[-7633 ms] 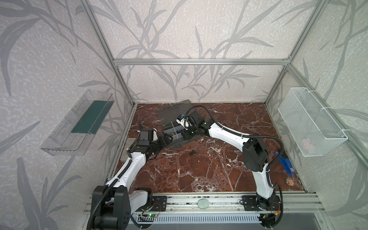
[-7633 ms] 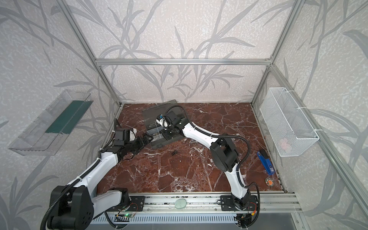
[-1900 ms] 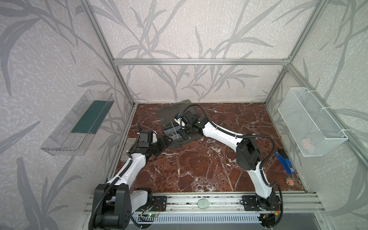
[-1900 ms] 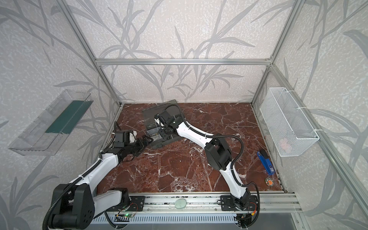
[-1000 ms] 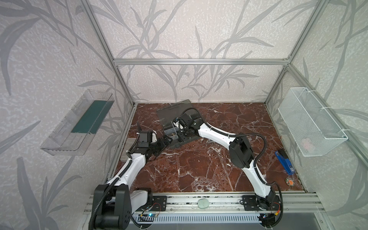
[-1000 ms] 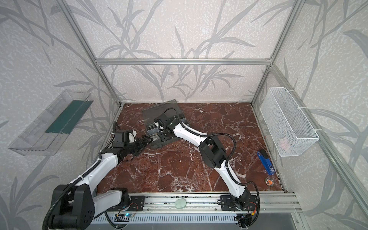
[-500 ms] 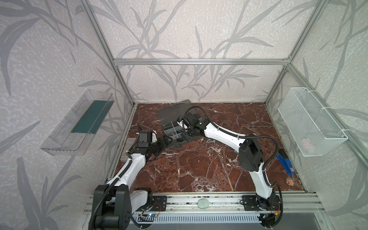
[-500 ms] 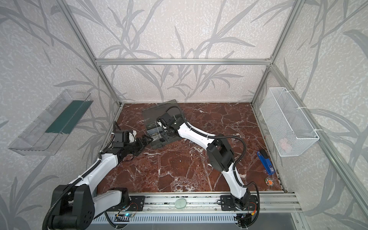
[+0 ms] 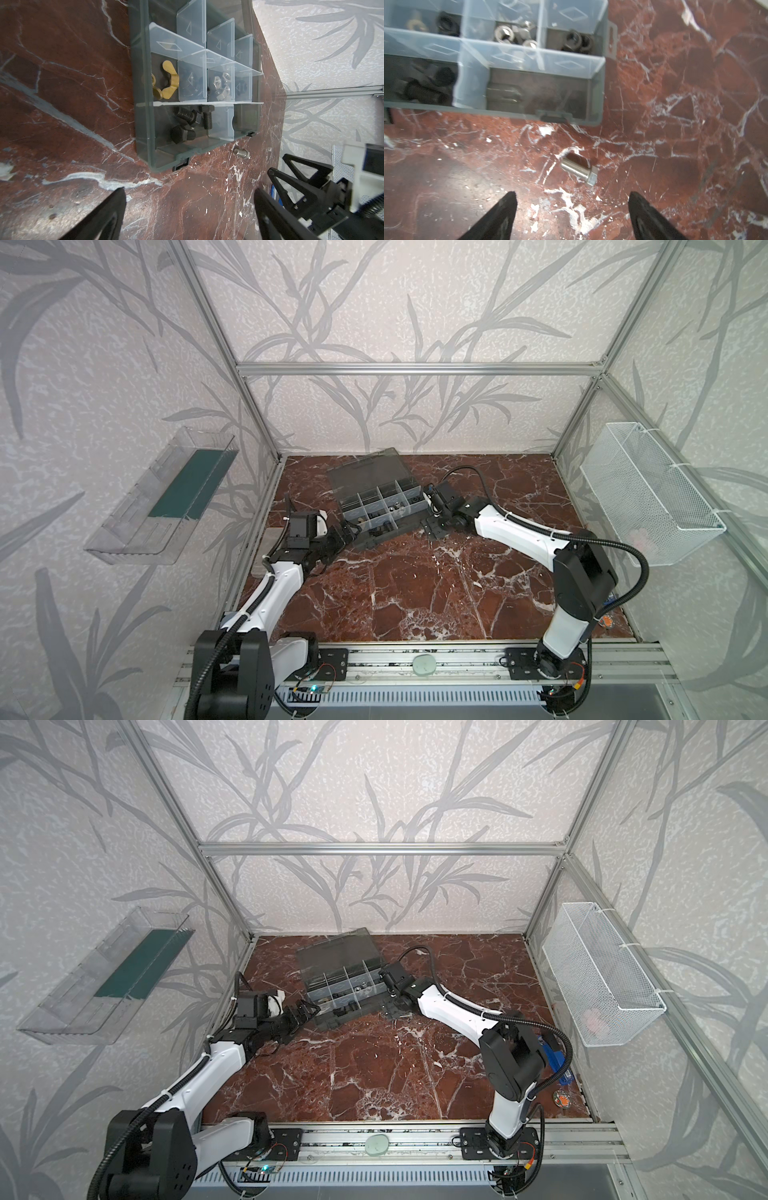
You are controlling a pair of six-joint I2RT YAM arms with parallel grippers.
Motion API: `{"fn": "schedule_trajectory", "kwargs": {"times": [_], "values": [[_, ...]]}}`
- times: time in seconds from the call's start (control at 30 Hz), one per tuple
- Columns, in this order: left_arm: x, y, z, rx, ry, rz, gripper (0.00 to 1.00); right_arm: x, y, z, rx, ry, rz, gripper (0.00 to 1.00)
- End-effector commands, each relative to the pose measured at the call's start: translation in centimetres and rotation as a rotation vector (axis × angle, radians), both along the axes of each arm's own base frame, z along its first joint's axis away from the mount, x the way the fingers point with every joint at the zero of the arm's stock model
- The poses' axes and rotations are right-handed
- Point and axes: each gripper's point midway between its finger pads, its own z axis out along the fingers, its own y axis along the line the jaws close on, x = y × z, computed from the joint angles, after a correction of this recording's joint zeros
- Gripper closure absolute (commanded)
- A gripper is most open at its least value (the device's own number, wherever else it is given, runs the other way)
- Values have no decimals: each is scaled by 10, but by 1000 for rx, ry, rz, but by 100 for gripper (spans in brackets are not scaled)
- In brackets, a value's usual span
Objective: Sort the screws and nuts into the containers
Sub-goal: 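Move the right gripper to the silver bolt and close on it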
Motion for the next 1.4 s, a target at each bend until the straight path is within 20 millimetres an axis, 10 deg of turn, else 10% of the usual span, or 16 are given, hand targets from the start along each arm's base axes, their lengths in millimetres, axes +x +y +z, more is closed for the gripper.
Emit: {"fn": "schedule_trajectory", "kwargs": {"times": [0.0, 0.2, 0.73, 1.37], "values": [[0, 0, 3, -13, -13, 4, 6, 0, -6, 11, 62, -1, 18, 15], [0, 0, 2, -13, -11, 6, 6, -6, -23, 2, -138, 2, 333, 15], [1, 0, -1, -15, -8, 5, 6, -10, -1, -11, 84, 28, 802, 20], [5, 0, -5, -20, 9, 9, 6, -2, -19, -55, 154, 181, 830, 21]]}}
